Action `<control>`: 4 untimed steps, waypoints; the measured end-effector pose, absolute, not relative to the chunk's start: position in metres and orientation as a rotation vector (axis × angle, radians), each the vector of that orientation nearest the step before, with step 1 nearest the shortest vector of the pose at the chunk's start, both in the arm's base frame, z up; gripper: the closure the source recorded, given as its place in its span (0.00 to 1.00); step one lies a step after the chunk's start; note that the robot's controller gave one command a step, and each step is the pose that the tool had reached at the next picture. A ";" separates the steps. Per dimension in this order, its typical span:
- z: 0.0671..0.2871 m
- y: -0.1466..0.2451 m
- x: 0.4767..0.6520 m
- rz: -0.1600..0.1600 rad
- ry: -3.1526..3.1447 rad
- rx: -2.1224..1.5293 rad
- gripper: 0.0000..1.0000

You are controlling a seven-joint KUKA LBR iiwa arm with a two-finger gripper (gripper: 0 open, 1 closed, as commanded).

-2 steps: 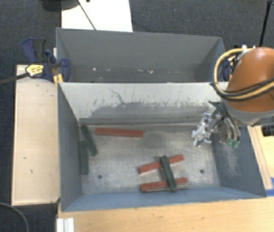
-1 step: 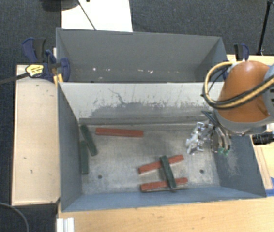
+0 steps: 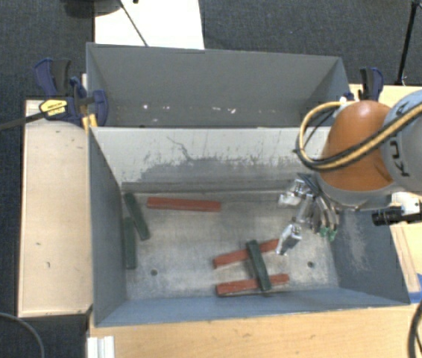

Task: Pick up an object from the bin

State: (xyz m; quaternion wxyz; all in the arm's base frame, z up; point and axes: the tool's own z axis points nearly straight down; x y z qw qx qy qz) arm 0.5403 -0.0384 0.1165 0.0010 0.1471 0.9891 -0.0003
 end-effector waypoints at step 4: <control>0.208 -0.014 0.497 0.000 3.137 0.114 1.00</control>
Offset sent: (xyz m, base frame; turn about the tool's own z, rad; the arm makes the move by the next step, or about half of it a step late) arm -0.0384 0.0561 -0.0465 -0.2789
